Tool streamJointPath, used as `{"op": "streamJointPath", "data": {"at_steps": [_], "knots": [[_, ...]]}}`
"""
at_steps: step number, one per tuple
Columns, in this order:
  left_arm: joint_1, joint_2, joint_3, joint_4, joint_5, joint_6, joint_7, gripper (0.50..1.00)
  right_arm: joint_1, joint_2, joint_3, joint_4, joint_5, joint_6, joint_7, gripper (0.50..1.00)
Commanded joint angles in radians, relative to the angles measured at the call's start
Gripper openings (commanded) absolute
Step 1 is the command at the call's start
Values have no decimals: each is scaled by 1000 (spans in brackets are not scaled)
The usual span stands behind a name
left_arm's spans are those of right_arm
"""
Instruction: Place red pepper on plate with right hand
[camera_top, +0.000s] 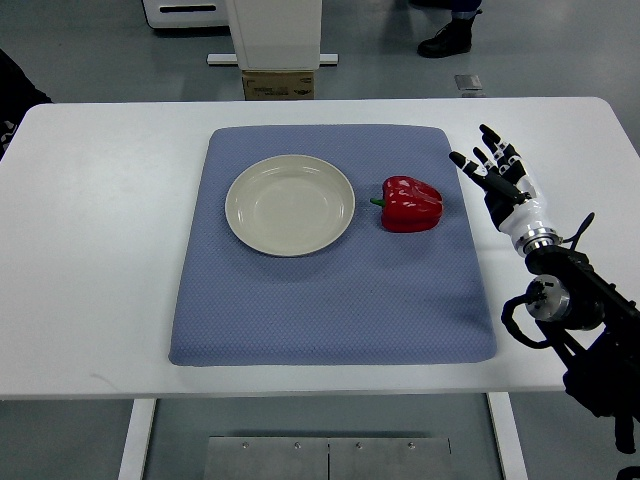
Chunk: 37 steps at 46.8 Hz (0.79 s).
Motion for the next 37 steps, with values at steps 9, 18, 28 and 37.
{"op": "streamJointPath", "data": {"at_steps": [9,18,28,37], "knots": [[0,0,0,0,-1,3,0,1000,6,-2,0,0,0,1,0,1000],[0,0,0,1,-1,8,0,1000,9,-3,2,-3,0,-1,0,1000],[7,0,0,1,-1,6,0,1000,14,-3,2,-5,0,1,0,1000],[7,0,0,1,-1,6,0,1000,23,-3,2,-6,0,1,-2,1000]]}}
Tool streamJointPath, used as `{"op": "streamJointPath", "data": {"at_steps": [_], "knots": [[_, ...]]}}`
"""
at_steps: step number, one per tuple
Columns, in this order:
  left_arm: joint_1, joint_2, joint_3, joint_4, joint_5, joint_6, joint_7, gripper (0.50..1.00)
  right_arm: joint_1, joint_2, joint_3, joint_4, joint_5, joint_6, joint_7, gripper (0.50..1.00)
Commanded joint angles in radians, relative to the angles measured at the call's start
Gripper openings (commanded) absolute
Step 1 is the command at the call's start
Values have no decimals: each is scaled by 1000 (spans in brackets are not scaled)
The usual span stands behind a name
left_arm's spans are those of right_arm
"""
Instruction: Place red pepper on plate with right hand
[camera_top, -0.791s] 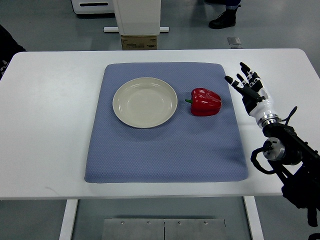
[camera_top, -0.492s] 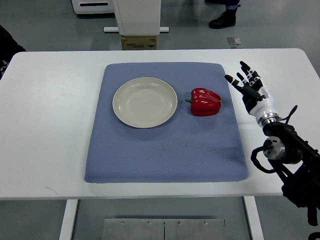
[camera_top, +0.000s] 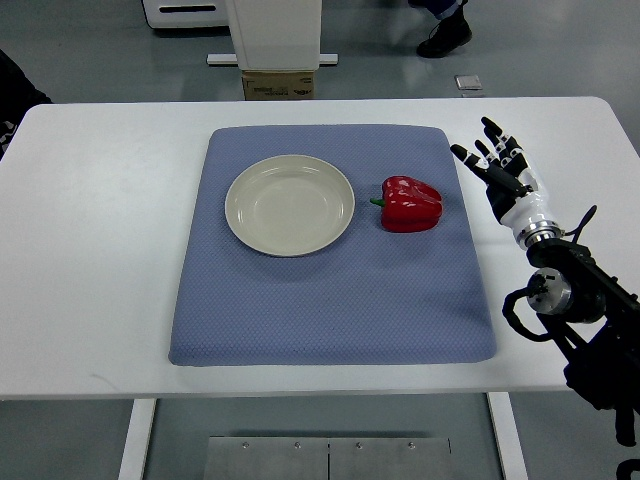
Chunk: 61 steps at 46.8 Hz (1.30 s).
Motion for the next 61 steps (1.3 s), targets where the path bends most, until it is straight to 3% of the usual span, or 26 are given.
{"op": "streamJointPath", "data": {"at_steps": [1,61], "knots": [[0,0,-1,0,0,0,0,1000,5,0,0,-2,0,-1,0,1000],[0,0,-1,0,0,1,0,1000,5,6,-2,-3,0,1,1,1000]]}}
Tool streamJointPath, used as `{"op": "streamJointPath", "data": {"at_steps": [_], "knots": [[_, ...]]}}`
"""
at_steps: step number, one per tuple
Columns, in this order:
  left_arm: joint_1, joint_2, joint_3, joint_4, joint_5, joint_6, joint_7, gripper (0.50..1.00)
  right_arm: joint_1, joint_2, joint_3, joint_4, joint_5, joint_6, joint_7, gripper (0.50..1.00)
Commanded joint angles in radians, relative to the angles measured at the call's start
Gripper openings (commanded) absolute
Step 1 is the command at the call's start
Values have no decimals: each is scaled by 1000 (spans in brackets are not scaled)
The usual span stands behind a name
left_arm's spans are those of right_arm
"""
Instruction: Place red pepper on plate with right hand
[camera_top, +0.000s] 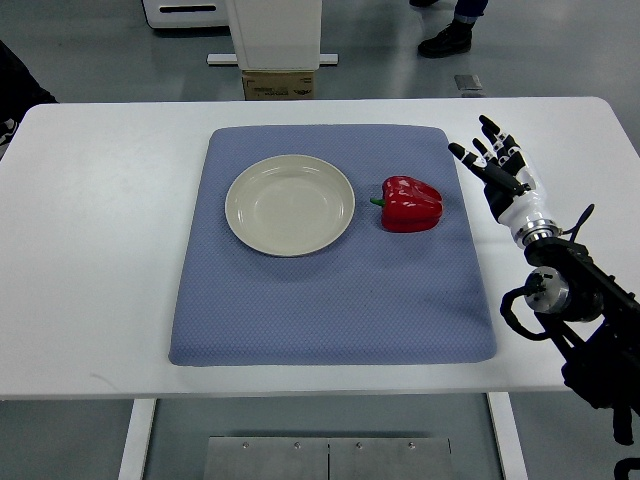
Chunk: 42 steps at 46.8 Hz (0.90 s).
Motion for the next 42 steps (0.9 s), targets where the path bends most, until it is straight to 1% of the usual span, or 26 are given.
{"op": "streamJointPath", "data": {"at_steps": [1,18,32,42], "knots": [[0,0,1,0,0,-1,0,1000,0,0,-1,0,1,2,0,1000],[0,0,0,0,0,1,0,1000,11,6,-23,2,-1,0,0,1000],[0,0,0,0,0,1,0,1000,81,-9,-113,0,-4,0,0,1000],[0,0,0,0,0,1,0,1000,158,-77,-218,8,-15,2,0,998]]}}
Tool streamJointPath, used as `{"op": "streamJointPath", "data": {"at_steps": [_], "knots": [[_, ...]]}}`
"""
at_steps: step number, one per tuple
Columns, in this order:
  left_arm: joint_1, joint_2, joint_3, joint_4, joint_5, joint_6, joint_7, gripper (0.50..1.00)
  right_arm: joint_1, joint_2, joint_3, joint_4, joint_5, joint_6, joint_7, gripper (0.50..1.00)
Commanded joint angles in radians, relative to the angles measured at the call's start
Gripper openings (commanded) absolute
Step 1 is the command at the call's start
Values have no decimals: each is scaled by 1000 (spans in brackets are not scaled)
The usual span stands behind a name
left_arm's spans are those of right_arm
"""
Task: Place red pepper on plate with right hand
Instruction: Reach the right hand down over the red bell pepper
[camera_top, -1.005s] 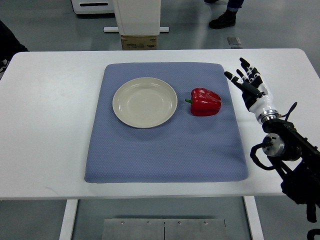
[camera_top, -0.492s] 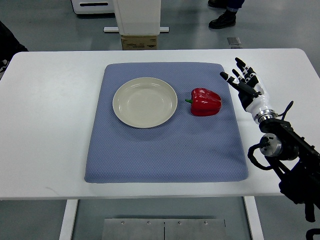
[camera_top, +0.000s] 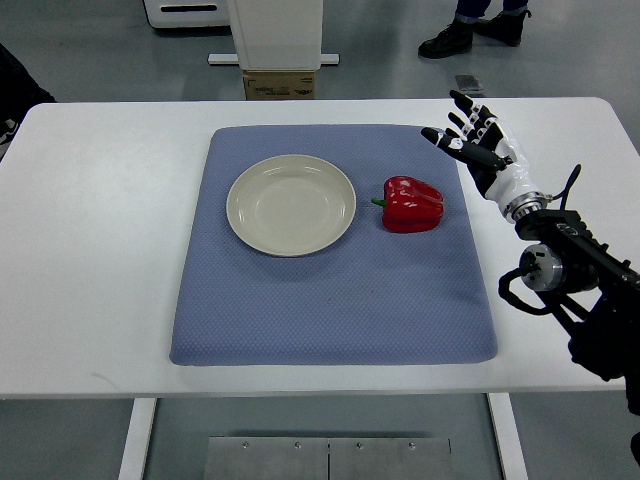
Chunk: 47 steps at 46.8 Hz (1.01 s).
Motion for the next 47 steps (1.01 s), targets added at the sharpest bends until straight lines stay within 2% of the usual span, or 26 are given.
{"op": "streamJointPath", "data": {"at_steps": [1,9,24,47], "knots": [[0,0,0,0,0,0,0,1000,29,-21,-53,1,-9,1,0,998],[0,0,0,0,0,0,0,1000,103,-70,-208,1,-18,1,17,995],[0,0,0,0,0,0,0,1000,169,-133,-377,1,-211,24,34,993],[0,0,0,0,0,0,0,1000,258,-137,-610,-22,-302,13,25,989]]}}
